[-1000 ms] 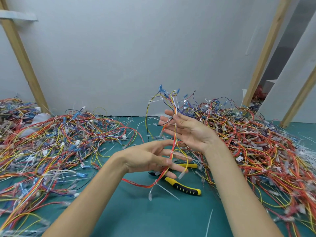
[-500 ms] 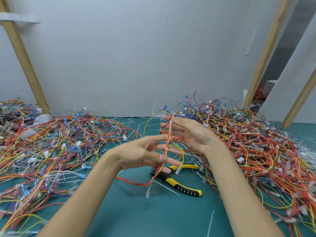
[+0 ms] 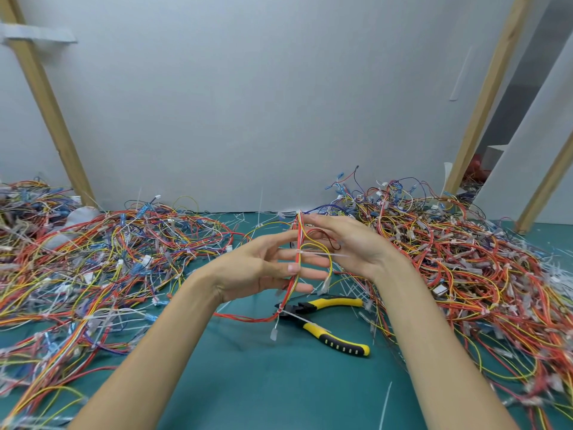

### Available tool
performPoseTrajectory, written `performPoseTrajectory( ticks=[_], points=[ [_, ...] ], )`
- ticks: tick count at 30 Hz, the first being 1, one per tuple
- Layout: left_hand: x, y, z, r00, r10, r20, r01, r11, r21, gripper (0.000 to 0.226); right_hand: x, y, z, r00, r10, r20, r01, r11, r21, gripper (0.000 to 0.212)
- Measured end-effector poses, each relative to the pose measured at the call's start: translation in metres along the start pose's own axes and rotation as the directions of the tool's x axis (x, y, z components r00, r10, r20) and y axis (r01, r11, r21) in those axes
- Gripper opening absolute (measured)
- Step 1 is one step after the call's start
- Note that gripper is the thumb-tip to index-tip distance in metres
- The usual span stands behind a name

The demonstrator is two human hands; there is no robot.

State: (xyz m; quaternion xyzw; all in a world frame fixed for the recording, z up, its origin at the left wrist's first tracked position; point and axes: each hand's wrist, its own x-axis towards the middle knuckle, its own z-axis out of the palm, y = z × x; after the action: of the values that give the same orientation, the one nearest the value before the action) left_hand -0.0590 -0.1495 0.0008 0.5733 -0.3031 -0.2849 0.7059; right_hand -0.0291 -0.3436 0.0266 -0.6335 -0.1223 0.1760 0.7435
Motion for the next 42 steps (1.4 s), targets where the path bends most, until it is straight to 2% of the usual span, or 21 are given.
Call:
performPoseTrajectory(
  ticks=[7, 10, 14, 21, 24, 26, 28, 30, 32, 34, 36, 37, 39, 42],
  points=[
    [0.000, 0.005, 0.004, 0.998, 0.010, -0.066, -0.008, 1.000, 0.021, 0.042, 0.001, 0.001, -0.001, 0.997, 0.035, -0.068, -0.038, 0.998, -0.041, 0.031],
    [0.000, 0.007, 0.004, 0.997, 0.020, -0.081, -0.019, 1.000, 0.020, 0.040, 0.001, 0.002, -0.003, 0.996, 0.018, -0.085, -0.017, 1.000, 0.008, 0.027],
    [-0.001, 0.008, 0.004, 0.999, 0.019, -0.047, -0.018, 1.000, 0.019, 0.037, 0.001, 0.001, -0.002, 0.994, 0.000, -0.111, 0.011, 0.996, 0.092, 0.026],
    [-0.003, 0.010, 0.003, 1.000, 0.013, 0.015, -0.015, 0.994, 0.109, 0.041, 0.002, 0.002, -0.003, 0.991, 0.019, -0.130, -0.014, 0.999, 0.041, 0.027],
    [-0.004, 0.014, 0.004, 1.000, 0.020, 0.008, -0.021, 0.989, 0.145, 0.042, 0.001, 0.002, -0.003, 0.987, 0.023, -0.160, -0.038, 0.995, -0.093, 0.021],
    [-0.005, 0.016, 0.005, 1.000, 0.015, -0.028, -0.008, 0.976, 0.216, 0.042, -0.003, -0.002, -0.005, 0.977, 0.034, -0.209, -0.092, 0.957, -0.275, 0.025],
    [-0.005, 0.018, 0.008, 0.996, 0.017, -0.093, 0.013, 0.951, 0.307, 0.041, -0.009, -0.011, -0.011, 0.950, 0.006, -0.314, -0.168, 0.854, -0.492, 0.031],
    [-0.003, 0.018, 0.011, 0.983, 0.043, -0.177, 0.027, 0.927, 0.374, 0.039, -0.017, -0.019, -0.019, 0.910, -0.141, -0.389, -0.191, 0.692, -0.697, 0.030],
    [-0.001, 0.019, 0.014, 0.965, 0.096, -0.244, 0.018, 0.905, 0.425, 0.033, -0.025, -0.028, -0.025, 0.856, -0.321, -0.405, -0.171, 0.563, -0.808, 0.029],
    [0.002, 0.019, 0.017, 0.941, 0.166, -0.294, -0.007, 0.881, 0.473, 0.026, -0.033, -0.039, -0.025, 0.831, -0.400, -0.386, -0.086, 0.594, -0.800, 0.033],
    [0.004, 0.019, 0.018, 0.904, 0.224, -0.364, -0.021, 0.873, 0.487, 0.027, -0.042, -0.050, -0.018, 0.904, -0.306, -0.297, -0.008, 0.683, -0.730, 0.041],
    [0.005, 0.019, 0.019, 0.884, 0.246, -0.397, -0.026, 0.875, 0.484, 0.028, -0.046, -0.053, -0.013, 0.952, -0.222, -0.211, 0.001, 0.691, -0.723, 0.044],
    [0.007, 0.018, 0.019, 0.860, 0.285, -0.424, -0.052, 0.875, 0.482, 0.025, -0.049, -0.053, -0.004, 0.996, -0.074, -0.042, 0.016, 0.647, -0.762, 0.048],
    [0.008, 0.017, 0.020, 0.838, 0.315, -0.447, -0.066, 0.870, 0.489, 0.028, -0.047, -0.046, 0.005, 0.995, -0.019, 0.101, 0.091, 0.614, -0.784, 0.039]
  ],
)
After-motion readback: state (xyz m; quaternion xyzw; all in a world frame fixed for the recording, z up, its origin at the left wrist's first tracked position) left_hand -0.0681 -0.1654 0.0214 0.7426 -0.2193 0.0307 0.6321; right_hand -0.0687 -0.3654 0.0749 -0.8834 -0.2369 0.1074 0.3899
